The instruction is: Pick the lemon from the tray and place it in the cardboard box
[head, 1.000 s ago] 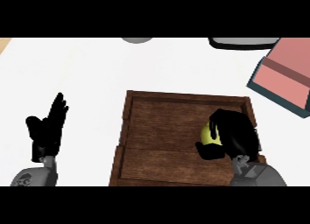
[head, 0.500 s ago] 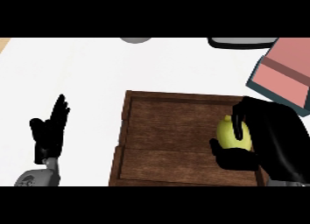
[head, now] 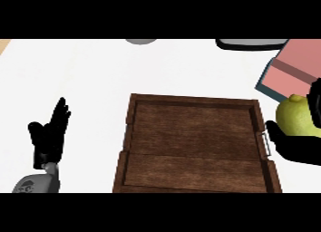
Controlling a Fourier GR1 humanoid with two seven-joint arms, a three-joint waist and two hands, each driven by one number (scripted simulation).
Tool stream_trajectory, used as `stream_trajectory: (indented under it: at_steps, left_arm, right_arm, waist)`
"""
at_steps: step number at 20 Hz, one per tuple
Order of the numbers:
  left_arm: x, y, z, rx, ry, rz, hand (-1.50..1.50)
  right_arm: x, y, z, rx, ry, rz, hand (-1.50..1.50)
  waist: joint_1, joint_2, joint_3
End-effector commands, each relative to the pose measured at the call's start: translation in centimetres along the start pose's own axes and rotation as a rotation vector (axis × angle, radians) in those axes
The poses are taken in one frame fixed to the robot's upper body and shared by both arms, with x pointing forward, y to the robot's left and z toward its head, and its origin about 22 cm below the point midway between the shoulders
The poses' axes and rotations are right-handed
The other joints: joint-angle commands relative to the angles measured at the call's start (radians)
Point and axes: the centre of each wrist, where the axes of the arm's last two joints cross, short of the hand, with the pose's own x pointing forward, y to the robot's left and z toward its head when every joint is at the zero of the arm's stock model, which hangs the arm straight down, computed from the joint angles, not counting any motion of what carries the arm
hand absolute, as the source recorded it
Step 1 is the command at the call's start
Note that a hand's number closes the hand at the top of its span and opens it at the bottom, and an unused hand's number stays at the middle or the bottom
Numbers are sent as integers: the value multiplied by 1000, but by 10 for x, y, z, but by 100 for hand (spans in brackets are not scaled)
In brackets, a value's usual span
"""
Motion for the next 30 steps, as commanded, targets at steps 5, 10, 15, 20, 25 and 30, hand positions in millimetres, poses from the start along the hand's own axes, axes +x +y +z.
stream_trajectory:
  at_steps: [5, 10, 15, 20, 25, 30]
  left_arm:
    - [2, -7, -7, -19, -9, 1, 0]
    - [-4, -10, 11, -14, 0, -5, 0]
    - [-13, -2, 8, -4, -16, -12, 0]
    - [10, 3, 6, -21, -17, 6, 0]
    - [-6, -18, 1, -40, -25, 4, 0]
    - [1, -14, 6, -41, -15, -9, 0]
  right_arm:
    - [-38, -24, -71, -112, 97, -41, 150]
    - [-86, -24, -104, -99, 91, -73, 150]
    - [-117, 7, -133, -57, 87, -102, 150]
    - [-157, 32, -168, -51, 102, -115, 150]
    - [-161, 55, -195, -97, 186, -103, 150]
    - [-199, 77, -196, 19, 253, -236, -150]
  waist:
    - [10, 4, 0]
    - [12, 3, 1]
    - [11, 4, 1]
    - [26, 7, 2]
    - [31, 11, 1]
    - [47, 14, 3]
